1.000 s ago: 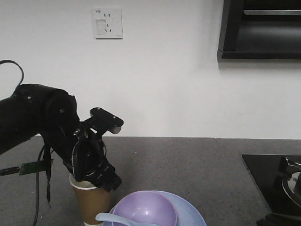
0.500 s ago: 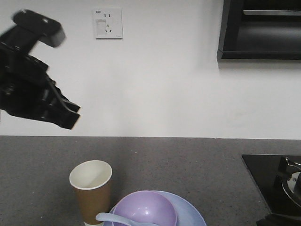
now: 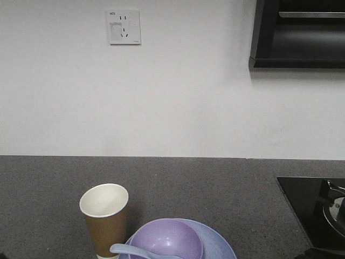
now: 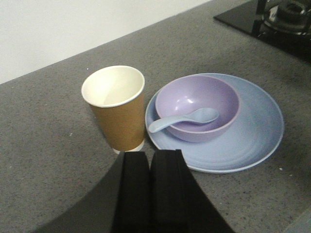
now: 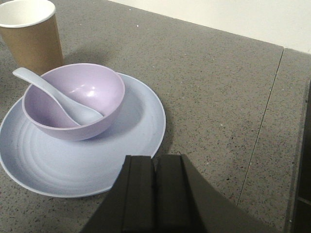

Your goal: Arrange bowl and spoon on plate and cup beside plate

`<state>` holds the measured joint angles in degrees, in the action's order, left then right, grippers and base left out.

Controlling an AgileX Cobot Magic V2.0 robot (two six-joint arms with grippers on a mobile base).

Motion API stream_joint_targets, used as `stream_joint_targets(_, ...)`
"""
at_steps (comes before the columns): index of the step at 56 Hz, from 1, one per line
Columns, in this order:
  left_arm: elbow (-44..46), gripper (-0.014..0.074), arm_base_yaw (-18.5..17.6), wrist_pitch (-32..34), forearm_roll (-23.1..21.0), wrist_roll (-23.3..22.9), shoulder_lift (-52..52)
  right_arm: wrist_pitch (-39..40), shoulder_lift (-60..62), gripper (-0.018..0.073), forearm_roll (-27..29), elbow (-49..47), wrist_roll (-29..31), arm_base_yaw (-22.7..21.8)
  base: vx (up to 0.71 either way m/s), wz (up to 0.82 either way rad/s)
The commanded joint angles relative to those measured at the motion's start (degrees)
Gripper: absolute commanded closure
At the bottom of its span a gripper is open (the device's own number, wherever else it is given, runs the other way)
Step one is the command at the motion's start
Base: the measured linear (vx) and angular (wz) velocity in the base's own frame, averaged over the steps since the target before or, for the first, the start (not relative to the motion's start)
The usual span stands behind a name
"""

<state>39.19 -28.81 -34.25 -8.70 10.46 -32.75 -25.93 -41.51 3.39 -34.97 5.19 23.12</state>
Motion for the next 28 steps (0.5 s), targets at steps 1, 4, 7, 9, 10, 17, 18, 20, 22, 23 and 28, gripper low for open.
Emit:
stream_joint_targets(1,-3.3,0.0599,-0.3,9.2,-3.5,-0.7,4.6,3.4,0.2,0.0568,-0.3,-1.7,0.4,-0.1,0.0,0.0)
stream_joint_targets(4,-4.5,0.0599,-0.3,9.2,-4.1,-0.7,6.3,3.3,0.2,0.0568,-0.3,-1.7,0.4,-0.1,0.0,0.0)
stream_joint_targets(7,-5.0,0.0599,-0.3,8.9,-4.7,-0.7,7.3,3.3,0.2,0.0568,-0.3,-1.7,0.4,-0.1,0.0,0.0)
stream_joint_targets(9,-5.3,0.0599,-0.3,8.6,-5.0,-0.7,7.7,3.3,0.2,0.0568,-0.3,-1.7,0.4,-0.1,0.0,0.0)
stream_joint_targets(10,-5.4,0.0599,-0.3,8.4,-4.9,-0.7,7.9,3.3,0.2,0.0568,-0.3,-1.7,0.4,-0.1,0.0,0.0)
stream_joint_targets(17,-5.6,0.0599,-0.3,7.1,-4.8,-0.7,8.1,3.3,0.2,0.0568,-0.3,-1.7,0.4,-0.1,0.0,0.0)
stream_joint_targets(18,-5.6,0.0599,-0.3,7.1,-4.8,-0.7,8.1,3.3,0.2,0.0568,-0.3,-1.7,0.4,-0.1,0.0,0.0)
stream_joint_targets(20,-5.6,0.0599,-0.3,7.1,-4.8,-0.7,8.1,3.3,0.2,0.0568,-0.3,-1.7,0.4,-0.1,0.0,0.0)
stream_joint_targets(22,-5.6,0.0599,-0.3,7.2,-4.8,-0.7,8.1,3.3,0.2,0.0568,-0.3,-1.7,0.4,-0.1,0.0,0.0)
stream_joint_targets(23,-5.6,0.0599,-0.3,7.2,-4.8,-0.7,8.1,3.3,0.2,0.0568,-0.3,-1.7,0.4,-0.1,0.0,0.0)
stream_joint_targets(28,-5.6,0.0599,-0.3,7.2,-4.8,-0.7,8.1,3.3,0.2,0.0568,-0.3,-1.7,0.4,-0.1,0.0,0.0)
